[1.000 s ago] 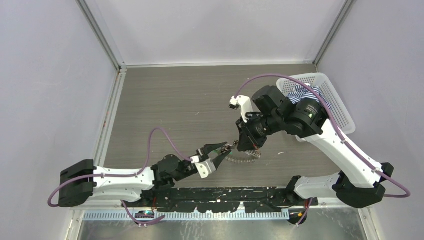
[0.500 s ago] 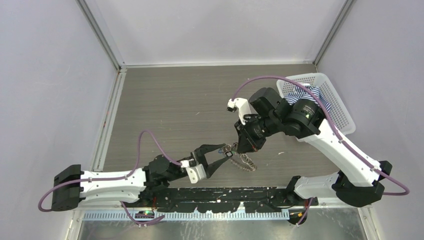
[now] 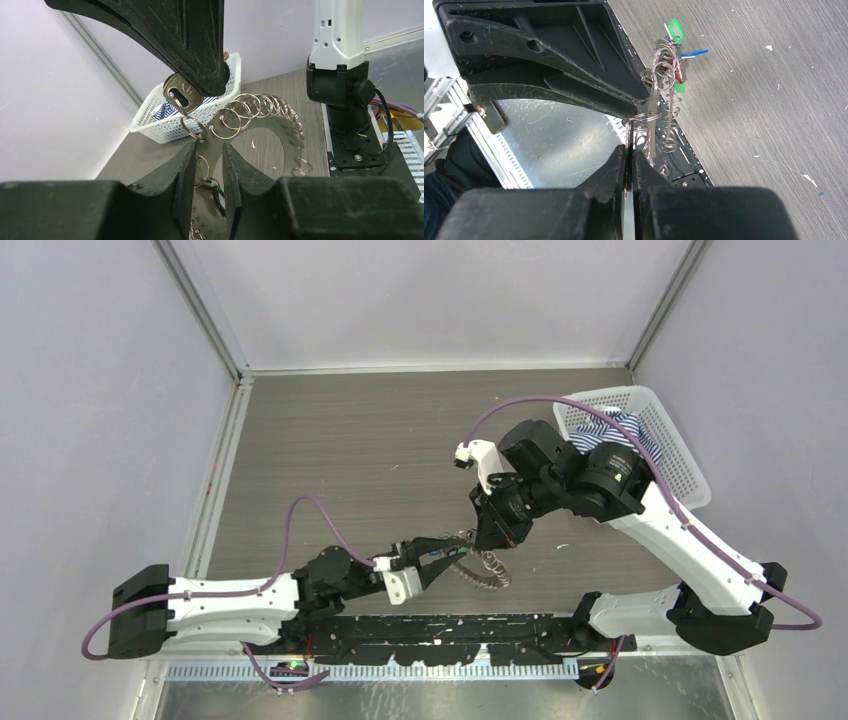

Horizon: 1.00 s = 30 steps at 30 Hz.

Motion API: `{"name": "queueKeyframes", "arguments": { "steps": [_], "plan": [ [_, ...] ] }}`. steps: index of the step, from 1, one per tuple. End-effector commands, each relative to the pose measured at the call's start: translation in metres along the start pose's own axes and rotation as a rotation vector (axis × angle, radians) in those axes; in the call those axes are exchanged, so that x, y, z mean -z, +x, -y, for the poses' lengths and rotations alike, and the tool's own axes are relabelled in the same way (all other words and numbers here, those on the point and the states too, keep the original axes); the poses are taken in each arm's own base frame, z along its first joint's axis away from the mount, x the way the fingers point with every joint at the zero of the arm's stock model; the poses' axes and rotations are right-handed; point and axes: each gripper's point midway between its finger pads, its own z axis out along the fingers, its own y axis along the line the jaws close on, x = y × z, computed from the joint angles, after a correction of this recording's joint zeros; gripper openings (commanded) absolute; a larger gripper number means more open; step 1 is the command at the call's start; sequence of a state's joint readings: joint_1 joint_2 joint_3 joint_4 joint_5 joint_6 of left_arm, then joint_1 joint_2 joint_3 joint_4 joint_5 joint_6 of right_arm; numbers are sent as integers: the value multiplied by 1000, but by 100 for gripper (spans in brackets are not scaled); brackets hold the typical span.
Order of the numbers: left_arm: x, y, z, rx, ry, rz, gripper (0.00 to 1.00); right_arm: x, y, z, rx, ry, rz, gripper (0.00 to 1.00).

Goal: Remove the keys from the keyring

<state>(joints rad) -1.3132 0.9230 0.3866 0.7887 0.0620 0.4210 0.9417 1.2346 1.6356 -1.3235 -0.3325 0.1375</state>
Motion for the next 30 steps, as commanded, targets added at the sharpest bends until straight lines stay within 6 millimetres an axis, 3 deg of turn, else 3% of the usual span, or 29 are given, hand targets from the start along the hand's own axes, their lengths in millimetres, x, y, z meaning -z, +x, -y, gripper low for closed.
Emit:
{"name": "queueKeyframes", "arguments": {
  "steps": [1,3,6,14,30],
  "plan": [
    [-6,-28,-14,18,-48,103,27,8,-10,-7,20,-17,79,1],
    [-5,-31,-16,9,-59,121,27,9,-10,-9,24,-22,80,1],
    [-3,-33,-18,-16,-55,113,37,10,-10,-11,26,-26,82,1],
    [-9,-21,-13,-19,29,33,47,12,-9,-17,41,-53,90,1],
    [-23,-17,4,152,173,61,48,16,-9,-24,54,-56,111,1]
  ]
}}
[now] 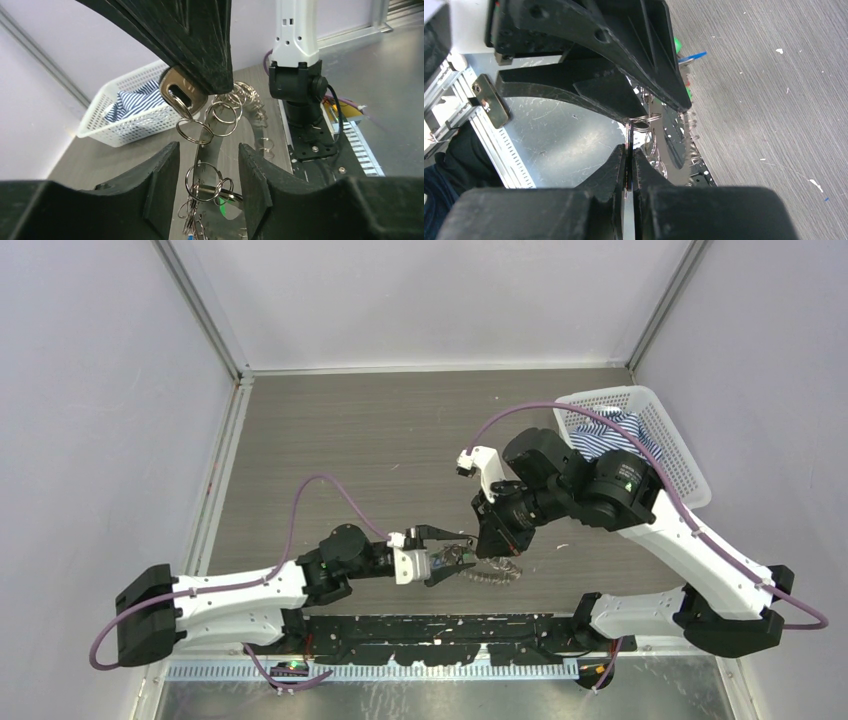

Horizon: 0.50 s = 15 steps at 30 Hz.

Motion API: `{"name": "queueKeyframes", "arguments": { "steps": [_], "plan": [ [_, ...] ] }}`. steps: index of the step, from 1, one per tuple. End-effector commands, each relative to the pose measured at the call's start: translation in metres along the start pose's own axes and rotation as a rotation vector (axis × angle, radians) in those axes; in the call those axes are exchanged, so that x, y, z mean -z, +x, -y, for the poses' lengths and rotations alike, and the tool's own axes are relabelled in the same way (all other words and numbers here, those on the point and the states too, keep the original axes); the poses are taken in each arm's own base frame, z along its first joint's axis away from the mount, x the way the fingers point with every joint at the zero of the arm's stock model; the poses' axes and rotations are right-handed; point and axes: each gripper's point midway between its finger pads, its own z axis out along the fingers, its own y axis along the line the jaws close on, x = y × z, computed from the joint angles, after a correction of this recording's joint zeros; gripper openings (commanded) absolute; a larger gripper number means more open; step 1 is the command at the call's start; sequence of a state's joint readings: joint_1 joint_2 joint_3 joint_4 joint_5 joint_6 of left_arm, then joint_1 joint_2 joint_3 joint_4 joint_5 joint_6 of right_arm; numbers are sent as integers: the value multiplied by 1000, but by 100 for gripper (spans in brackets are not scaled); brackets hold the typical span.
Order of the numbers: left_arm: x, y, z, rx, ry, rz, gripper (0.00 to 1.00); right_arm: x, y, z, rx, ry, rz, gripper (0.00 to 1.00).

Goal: Remove the keys from the keyring

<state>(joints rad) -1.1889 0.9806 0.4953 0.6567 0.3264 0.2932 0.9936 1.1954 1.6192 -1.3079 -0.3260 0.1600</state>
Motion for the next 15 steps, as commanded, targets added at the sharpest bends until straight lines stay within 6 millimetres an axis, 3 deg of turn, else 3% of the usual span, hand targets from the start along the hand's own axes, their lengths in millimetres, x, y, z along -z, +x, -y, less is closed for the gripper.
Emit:
{"name": "queueKeyframes", "arguments": {
  "steps": [1,10,15],
  "plan": [
    [-9,-21,-2,29,9,90,48,11,-15,-11,30,-27,96,1],
    [-9,-19,-10,44,-55,125,46,10,-14,-14,27,-37,104,1],
    [-8,-16,-5,59,-31,121,36,9,-13,-12,28,-34,103,1]
  ]
}}
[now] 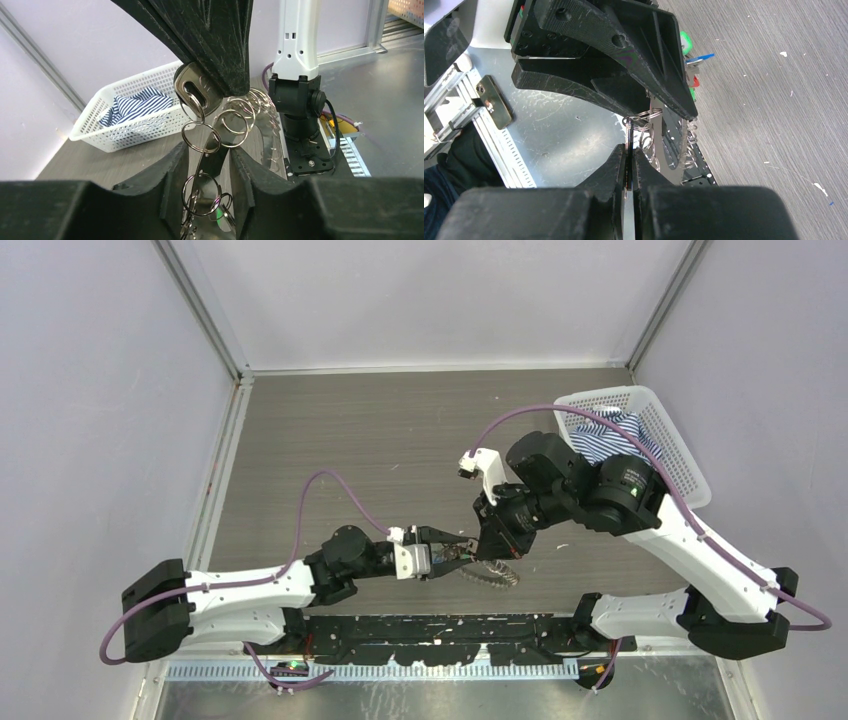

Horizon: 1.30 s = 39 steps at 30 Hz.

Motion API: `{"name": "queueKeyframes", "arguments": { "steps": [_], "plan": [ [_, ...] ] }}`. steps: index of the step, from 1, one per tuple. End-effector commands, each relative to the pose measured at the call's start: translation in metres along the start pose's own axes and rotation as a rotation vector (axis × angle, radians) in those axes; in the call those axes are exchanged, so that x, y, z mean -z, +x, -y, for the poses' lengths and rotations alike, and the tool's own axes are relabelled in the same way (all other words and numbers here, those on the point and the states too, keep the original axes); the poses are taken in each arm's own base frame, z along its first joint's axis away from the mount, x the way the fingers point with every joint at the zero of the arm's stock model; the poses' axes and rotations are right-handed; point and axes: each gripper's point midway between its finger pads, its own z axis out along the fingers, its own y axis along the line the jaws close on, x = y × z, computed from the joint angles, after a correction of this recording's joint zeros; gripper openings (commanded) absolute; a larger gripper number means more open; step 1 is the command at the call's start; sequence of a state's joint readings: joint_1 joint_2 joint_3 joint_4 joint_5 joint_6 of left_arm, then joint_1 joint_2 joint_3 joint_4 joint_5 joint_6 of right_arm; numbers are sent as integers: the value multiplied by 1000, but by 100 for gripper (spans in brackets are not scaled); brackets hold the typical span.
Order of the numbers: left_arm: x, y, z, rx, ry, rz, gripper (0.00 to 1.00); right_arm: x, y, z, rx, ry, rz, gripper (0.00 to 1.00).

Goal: Remove the keys from the keyring

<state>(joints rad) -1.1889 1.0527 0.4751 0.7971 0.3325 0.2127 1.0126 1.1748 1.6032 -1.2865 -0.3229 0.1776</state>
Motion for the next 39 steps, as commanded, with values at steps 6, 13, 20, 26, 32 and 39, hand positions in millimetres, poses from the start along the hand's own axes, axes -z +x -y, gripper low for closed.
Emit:
{"name": "queueKeyframes", "arguments": {
  "steps": [6,13,20,26,32,39],
  "plan": [
    [-1,-17,-9,16,-45,82,30,6,-12,-7,25,-25,80,1],
    [-3,-16,-17,43,-86,66,27,4,-9,-10,25,-41,67,1],
    [-1,-18,-26,31,-136,68,31,3,-7,-13,31,-39,56,1],
    [-1,-22,-22,23,-111,85,32,4,-9,-11,31,-25,60,1],
    [2,-26,-26,35,-136,93,19,2,-8,-8,24,-9,51,1],
    [5,-29,-30,57,-162,71,1,5,-3,-3,11,26,45,1]
  ]
}}
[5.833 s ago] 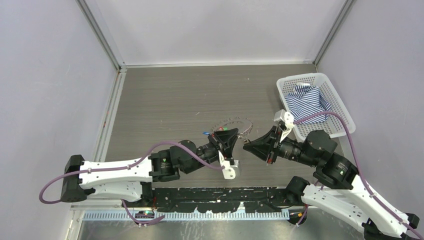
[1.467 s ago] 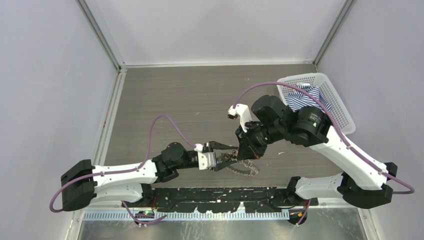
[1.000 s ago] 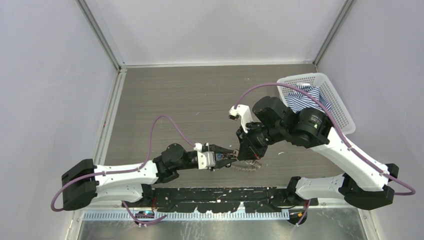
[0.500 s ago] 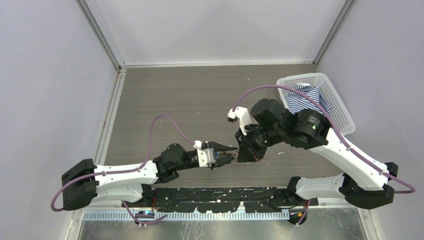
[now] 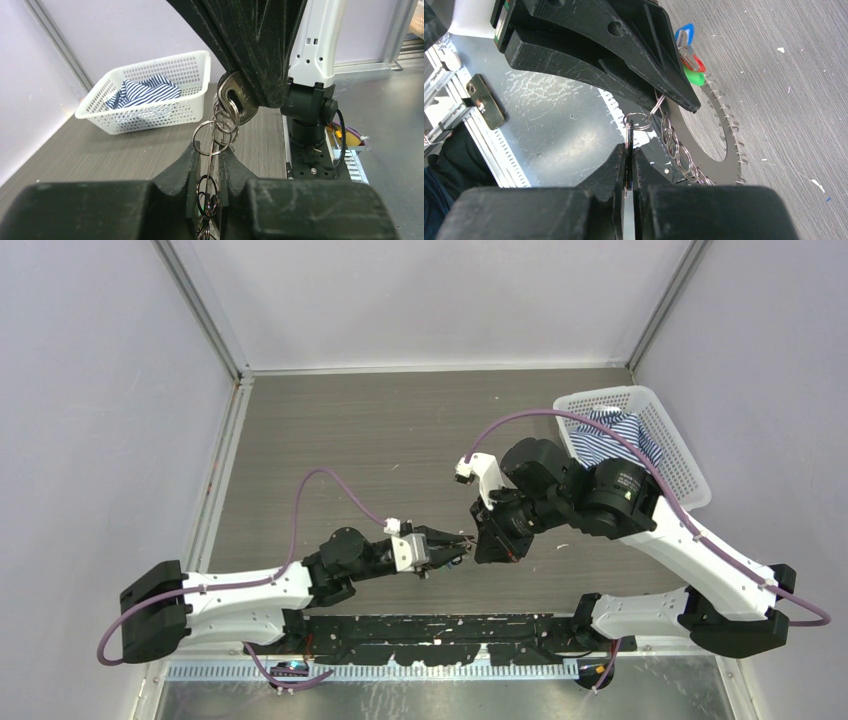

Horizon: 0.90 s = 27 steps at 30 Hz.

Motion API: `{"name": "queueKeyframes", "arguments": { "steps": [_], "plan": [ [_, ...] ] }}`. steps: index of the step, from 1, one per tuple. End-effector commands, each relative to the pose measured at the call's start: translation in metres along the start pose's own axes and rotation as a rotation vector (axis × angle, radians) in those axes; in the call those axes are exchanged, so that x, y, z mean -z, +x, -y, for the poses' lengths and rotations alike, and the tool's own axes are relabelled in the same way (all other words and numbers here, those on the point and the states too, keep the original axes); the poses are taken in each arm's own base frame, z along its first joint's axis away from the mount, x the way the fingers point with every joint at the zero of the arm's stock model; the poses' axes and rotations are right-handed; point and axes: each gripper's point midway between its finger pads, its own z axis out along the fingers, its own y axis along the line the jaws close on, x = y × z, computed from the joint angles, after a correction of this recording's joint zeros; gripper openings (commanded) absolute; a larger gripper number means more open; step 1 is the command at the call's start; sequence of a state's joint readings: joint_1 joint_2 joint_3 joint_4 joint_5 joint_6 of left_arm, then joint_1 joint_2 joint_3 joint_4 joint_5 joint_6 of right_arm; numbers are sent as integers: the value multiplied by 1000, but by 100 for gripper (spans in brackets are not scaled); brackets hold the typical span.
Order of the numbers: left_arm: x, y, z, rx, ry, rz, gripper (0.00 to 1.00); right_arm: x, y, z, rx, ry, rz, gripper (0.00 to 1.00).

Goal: Remove the keys from the keyring

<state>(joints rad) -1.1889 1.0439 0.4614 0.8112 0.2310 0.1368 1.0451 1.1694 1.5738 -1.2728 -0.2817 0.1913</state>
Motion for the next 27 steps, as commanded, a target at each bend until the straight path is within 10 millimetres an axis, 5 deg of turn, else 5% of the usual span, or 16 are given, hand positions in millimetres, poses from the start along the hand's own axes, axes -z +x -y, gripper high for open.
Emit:
{"name": "queueKeyframes", "arguments": {
  "steps": [1,27],
  "plan": [
    [1,-35,-15,-13,-63,89,0,12,-7,-3,2,9,54,1],
    [14,-60,-39,41,-206,156,0,8,10,0,-46,25,10,1]
  ]
}}
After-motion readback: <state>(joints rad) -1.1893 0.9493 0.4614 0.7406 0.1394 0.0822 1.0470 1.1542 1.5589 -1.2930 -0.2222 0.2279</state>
